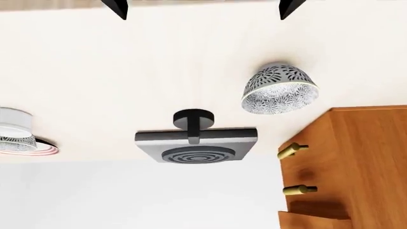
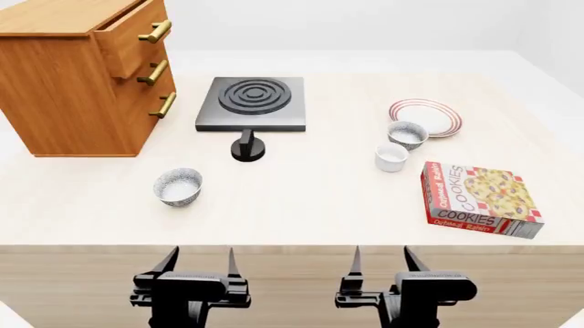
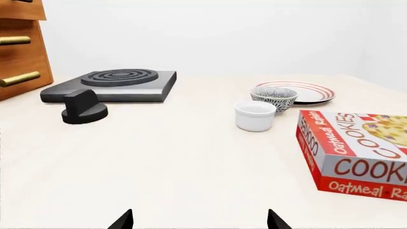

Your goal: Pick the akita bowl between the plate and the ramekin and place it on the plate.

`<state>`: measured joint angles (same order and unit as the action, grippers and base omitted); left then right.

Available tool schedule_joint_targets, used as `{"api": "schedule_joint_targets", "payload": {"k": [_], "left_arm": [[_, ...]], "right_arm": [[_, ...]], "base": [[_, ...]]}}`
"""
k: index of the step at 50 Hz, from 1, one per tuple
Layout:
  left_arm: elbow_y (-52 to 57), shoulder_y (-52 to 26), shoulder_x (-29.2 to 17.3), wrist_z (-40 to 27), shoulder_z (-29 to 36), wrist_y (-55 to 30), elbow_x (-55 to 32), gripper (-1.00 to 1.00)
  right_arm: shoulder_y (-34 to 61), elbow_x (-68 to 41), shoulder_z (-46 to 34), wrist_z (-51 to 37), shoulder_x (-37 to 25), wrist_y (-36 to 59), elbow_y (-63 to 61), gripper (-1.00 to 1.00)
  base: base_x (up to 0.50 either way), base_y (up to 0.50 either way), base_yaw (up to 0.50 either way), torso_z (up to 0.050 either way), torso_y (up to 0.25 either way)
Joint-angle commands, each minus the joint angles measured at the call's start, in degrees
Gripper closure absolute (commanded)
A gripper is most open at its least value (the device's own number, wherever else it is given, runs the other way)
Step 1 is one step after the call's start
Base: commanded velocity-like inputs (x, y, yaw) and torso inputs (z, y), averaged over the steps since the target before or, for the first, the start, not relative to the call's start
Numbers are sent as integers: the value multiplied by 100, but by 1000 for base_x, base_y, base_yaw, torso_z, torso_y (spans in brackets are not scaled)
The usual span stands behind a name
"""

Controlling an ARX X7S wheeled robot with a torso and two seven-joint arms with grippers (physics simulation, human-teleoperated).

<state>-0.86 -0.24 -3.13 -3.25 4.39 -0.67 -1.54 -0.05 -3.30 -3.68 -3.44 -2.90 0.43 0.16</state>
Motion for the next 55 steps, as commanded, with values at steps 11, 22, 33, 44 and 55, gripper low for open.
{"api": "schedule_joint_targets", "payload": {"k": [11, 22, 33, 44, 55], "left_arm": [[115, 75, -60, -109, 6, 389, -193, -100], [2856, 1102, -96, -1124, -523, 2920, 1152, -100], [3845, 1481, -216, -1272, -551, 2937, 900, -100], [3758, 1489, -316, -1373, -440, 2994, 929, -100], [3755, 1453, -391, -1448, -365, 2918, 945, -100]], "right_arm": [[-34, -76, -109, -158, -85, -48, -114, -100], [-1037, 464, 70, -595, -241, -2696, -2768, -100], [-1407, 979, 250, -1010, -182, -3821, -3427, -100], [-1443, 1040, 135, -1080, -346, -4063, -3384, -100], [-1421, 676, 75, -1224, -451, -3977, -3376, -100]], "base": [[0, 0, 0, 0, 0], [0, 0, 0, 0, 0], [0, 0, 0, 0, 0], [0, 0, 0, 0, 0], [0, -274, 0, 0, 0]]}}
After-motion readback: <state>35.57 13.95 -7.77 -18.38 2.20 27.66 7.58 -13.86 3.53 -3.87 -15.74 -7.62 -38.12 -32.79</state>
